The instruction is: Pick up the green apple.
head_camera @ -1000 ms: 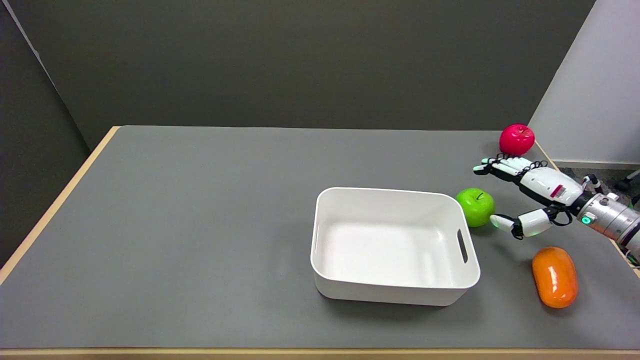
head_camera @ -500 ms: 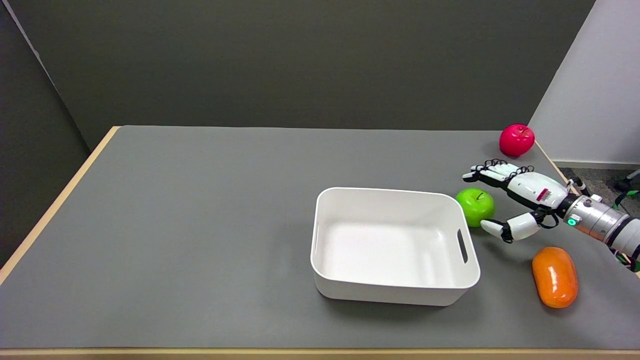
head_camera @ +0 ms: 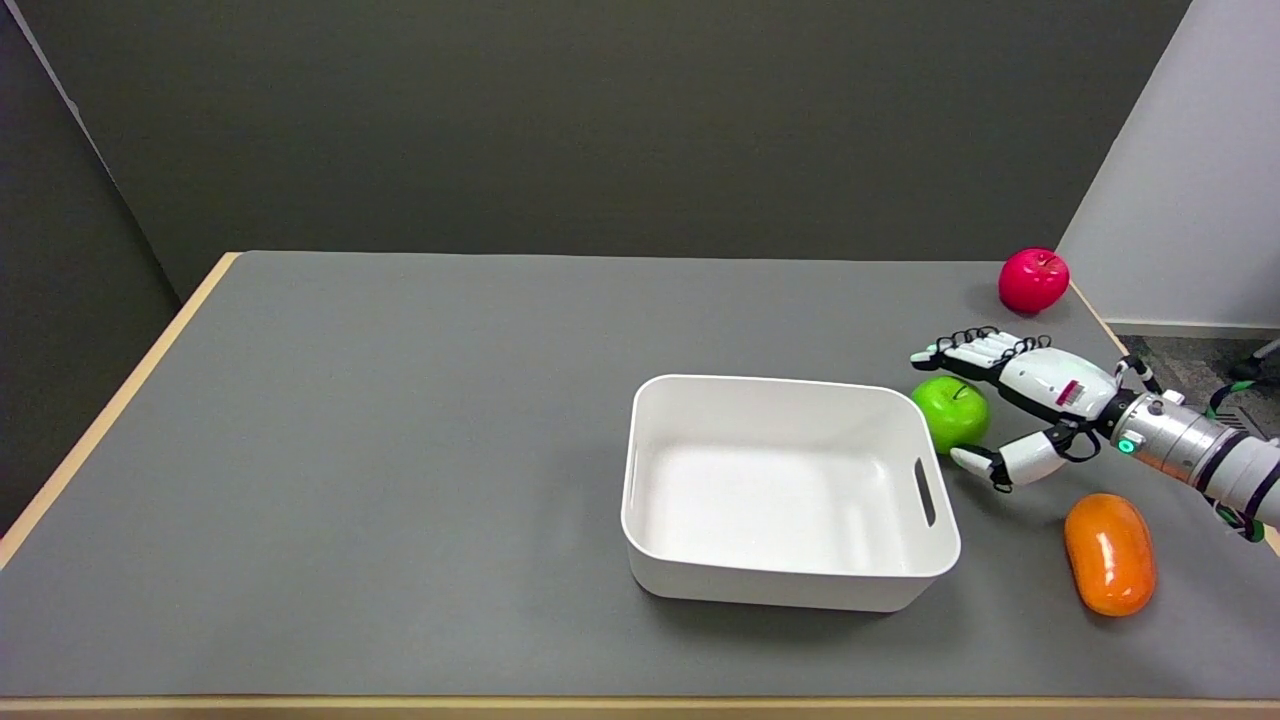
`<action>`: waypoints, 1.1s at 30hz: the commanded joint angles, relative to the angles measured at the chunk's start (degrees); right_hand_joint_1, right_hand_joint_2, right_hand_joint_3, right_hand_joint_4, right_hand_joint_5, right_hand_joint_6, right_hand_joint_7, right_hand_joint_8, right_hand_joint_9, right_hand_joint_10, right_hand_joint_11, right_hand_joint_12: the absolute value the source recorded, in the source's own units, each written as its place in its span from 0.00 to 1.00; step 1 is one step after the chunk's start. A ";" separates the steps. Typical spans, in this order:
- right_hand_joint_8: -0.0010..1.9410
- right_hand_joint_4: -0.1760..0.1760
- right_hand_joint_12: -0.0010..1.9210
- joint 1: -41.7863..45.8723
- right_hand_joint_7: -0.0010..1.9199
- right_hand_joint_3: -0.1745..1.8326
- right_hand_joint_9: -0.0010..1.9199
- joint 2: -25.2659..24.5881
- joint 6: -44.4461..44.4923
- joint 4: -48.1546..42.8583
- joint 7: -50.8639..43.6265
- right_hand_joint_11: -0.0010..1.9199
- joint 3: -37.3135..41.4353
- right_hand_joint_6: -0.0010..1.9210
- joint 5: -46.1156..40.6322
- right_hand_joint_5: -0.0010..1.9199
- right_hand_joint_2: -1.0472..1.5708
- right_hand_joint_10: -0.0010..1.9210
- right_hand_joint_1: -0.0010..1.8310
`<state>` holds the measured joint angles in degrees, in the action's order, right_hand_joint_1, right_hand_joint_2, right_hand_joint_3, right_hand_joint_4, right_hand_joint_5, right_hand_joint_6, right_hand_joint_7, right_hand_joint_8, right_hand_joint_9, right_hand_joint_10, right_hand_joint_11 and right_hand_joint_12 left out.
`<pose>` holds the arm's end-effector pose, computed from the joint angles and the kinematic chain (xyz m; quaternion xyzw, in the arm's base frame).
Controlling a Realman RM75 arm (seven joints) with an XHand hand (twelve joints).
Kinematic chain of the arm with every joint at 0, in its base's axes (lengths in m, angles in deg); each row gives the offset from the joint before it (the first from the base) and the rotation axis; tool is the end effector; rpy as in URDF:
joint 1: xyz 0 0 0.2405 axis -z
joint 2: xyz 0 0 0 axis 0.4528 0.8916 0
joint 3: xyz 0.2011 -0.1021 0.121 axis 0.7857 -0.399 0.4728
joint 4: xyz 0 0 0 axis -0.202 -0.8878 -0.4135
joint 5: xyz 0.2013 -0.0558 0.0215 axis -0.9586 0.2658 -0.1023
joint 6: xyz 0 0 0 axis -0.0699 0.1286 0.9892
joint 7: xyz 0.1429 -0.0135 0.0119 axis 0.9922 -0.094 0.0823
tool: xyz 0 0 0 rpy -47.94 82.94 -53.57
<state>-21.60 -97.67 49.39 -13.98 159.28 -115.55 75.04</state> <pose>-0.2772 -0.2470 0.5531 0.7698 -0.1177 -0.0157 0.6271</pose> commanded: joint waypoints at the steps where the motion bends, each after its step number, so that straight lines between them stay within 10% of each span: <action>1: 0.14 0.67 0.59 -0.56 0.10 0.55 0.07 -0.58 -1.08 -0.75 0.00 0.00 -0.46 0.19 1.44 0.08 0.63 0.33 0.38; 9: 0.17 0.66 0.63 -0.64 0.15 0.57 0.12 -0.74 -1.16 -1.02 -0.03 0.05 -0.46 0.23 1.44 0.11 0.64 0.38 0.42; 13: 0.31 0.70 0.76 -0.65 0.28 0.54 0.23 -0.83 -0.94 -1.49 -1.75 0.16 -0.46 0.49 1.36 0.20 0.69 0.51 0.48; 14: 0.39 0.64 0.78 -0.65 0.31 0.50 0.26 -0.83 -0.52 -1.58 -3.37 0.18 -0.46 0.55 1.36 0.22 0.71 0.55 0.50; 17: 0.79 0.00 0.87 -0.65 0.35 0.20 0.39 -0.93 -0.36 -1.87 -4.72 0.25 -0.46 0.79 1.44 0.33 0.85 0.74 0.64; 21: 0.89 0.00 0.94 -0.65 0.31 0.28 0.41 -1.07 -0.36 -1.98 -4.72 0.24 -0.46 0.87 1.44 0.29 0.85 0.99 0.61; 33: 0.95 0.00 1.00 -0.75 0.28 0.33 0.42 -1.94 -2.16 0.27 -5.74 0.24 10.35 0.92 1.04 0.26 0.85 1.00 0.60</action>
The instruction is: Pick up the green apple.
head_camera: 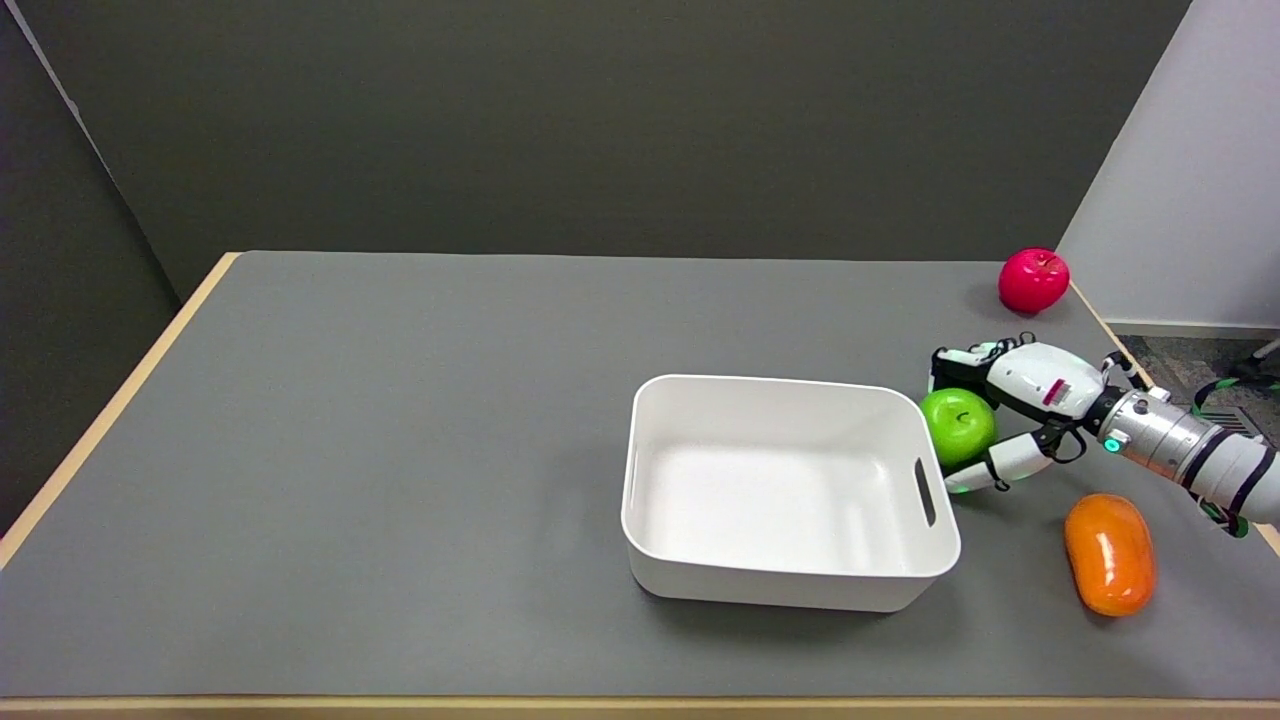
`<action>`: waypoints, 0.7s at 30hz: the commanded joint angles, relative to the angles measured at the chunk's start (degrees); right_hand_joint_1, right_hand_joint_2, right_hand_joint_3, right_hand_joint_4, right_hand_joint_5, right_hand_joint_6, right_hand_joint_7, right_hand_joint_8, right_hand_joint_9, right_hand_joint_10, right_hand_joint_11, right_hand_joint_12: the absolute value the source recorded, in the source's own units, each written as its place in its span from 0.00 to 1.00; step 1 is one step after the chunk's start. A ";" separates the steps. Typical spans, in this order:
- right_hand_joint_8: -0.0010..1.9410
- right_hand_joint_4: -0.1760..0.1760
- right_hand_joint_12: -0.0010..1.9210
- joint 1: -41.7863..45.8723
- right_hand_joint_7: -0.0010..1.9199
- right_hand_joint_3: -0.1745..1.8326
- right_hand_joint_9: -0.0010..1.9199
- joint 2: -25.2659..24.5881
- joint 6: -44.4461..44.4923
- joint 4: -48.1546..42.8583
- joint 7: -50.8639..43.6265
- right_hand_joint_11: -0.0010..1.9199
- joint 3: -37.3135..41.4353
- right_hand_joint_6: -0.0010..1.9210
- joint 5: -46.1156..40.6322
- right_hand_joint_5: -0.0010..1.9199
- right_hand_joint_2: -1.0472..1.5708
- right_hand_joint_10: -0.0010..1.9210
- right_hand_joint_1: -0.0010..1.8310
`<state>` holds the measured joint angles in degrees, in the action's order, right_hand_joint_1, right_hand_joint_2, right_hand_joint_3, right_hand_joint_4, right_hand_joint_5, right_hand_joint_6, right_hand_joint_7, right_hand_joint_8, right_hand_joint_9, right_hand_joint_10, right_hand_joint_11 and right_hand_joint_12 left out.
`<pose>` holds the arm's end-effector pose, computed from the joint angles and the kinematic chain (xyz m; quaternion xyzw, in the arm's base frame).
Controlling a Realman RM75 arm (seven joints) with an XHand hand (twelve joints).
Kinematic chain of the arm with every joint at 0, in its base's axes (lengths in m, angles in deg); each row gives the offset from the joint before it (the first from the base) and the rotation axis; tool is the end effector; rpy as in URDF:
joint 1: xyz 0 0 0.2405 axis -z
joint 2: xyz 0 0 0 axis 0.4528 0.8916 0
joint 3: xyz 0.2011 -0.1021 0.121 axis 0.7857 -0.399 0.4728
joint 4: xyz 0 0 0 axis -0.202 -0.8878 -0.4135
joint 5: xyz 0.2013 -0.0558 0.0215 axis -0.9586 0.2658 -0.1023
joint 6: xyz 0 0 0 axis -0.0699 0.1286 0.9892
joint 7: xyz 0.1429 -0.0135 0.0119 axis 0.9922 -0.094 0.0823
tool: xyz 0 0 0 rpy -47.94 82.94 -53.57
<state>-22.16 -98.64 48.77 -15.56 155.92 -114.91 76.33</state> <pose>-0.2765 -0.2536 0.5448 0.7786 -0.0889 -0.0295 0.6205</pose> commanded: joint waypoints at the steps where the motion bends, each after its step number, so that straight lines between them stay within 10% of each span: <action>1: 0.95 0.00 1.00 -0.25 0.28 0.33 0.42 -0.93 -2.72 2.82 -3.04 0.24 11.03 0.92 -0.25 0.26 0.85 1.00 0.60; 21: 0.93 0.00 1.00 6.24 0.31 0.38 0.46 -3.10 8.56 -7.48 -3.77 0.29 18.71 0.90 -20.91 0.28 0.82 1.00 0.61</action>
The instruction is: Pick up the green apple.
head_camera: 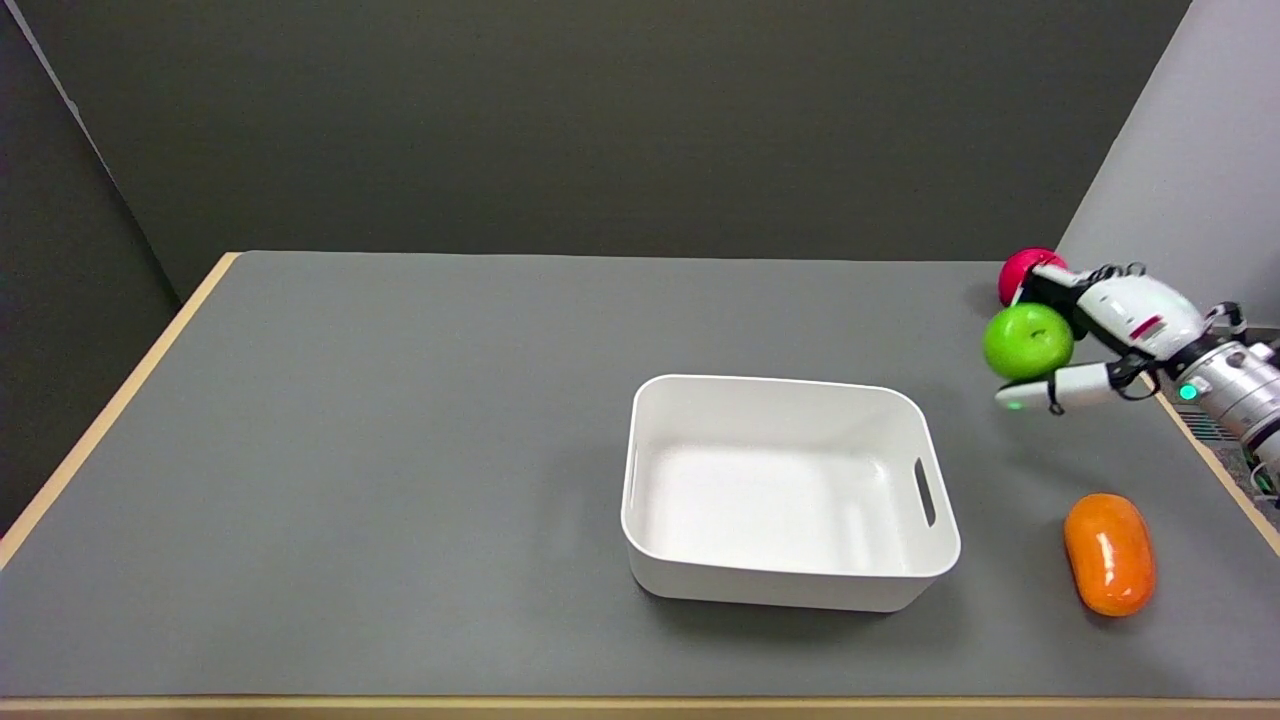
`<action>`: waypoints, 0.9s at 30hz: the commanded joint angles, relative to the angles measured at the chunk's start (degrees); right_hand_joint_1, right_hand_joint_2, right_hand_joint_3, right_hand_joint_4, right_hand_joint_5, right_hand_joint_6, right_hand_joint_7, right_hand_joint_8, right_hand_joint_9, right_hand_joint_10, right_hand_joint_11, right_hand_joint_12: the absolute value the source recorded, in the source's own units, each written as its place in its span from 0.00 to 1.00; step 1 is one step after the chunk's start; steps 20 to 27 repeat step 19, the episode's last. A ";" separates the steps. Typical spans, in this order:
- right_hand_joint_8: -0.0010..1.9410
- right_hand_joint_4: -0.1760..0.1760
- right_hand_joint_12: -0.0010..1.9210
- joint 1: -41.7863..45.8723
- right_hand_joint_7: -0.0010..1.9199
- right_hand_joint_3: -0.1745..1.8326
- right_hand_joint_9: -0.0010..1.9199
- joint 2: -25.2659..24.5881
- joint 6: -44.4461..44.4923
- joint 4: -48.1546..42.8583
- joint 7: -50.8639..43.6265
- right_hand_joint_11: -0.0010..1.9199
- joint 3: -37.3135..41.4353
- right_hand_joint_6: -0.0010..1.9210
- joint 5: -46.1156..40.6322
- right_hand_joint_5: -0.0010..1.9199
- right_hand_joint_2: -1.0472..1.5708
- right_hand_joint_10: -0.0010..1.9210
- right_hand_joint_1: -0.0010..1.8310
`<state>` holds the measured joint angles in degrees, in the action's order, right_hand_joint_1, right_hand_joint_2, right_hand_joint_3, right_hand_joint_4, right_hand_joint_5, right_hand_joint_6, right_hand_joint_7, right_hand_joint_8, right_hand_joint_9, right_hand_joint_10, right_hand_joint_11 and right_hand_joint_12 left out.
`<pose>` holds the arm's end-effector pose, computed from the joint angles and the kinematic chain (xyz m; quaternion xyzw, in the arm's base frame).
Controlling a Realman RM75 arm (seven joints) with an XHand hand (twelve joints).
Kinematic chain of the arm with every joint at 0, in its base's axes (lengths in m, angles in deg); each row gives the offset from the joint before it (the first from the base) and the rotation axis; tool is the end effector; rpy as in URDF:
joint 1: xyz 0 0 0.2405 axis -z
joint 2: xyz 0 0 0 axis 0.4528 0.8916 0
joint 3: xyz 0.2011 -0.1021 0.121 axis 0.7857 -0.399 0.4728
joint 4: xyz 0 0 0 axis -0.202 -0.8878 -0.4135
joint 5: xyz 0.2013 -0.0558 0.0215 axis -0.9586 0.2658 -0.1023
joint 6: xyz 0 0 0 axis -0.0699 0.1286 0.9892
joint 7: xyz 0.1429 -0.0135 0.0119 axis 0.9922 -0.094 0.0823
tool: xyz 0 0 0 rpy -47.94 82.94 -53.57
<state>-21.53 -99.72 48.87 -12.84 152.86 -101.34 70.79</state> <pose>-0.2317 -0.2444 0.5946 0.7107 -0.0094 0.0548 0.7013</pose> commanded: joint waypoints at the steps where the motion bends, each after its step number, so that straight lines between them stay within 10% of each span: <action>1: 0.93 0.00 1.00 6.22 0.31 0.38 0.46 -2.24 8.94 -11.88 -0.35 0.29 4.81 0.90 -16.17 0.28 0.82 1.00 0.61; 17: 0.94 0.00 1.00 8.05 0.29 0.34 0.44 -9.72 9.00 -32.41 17.21 0.26 -22.57 0.92 -36.34 0.27 0.84 1.00 0.60; 27: 0.94 0.00 1.00 7.69 0.28 0.32 0.42 -12.86 7.31 -32.23 16.90 0.23 -24.09 0.91 -35.60 0.26 0.85 1.00 0.60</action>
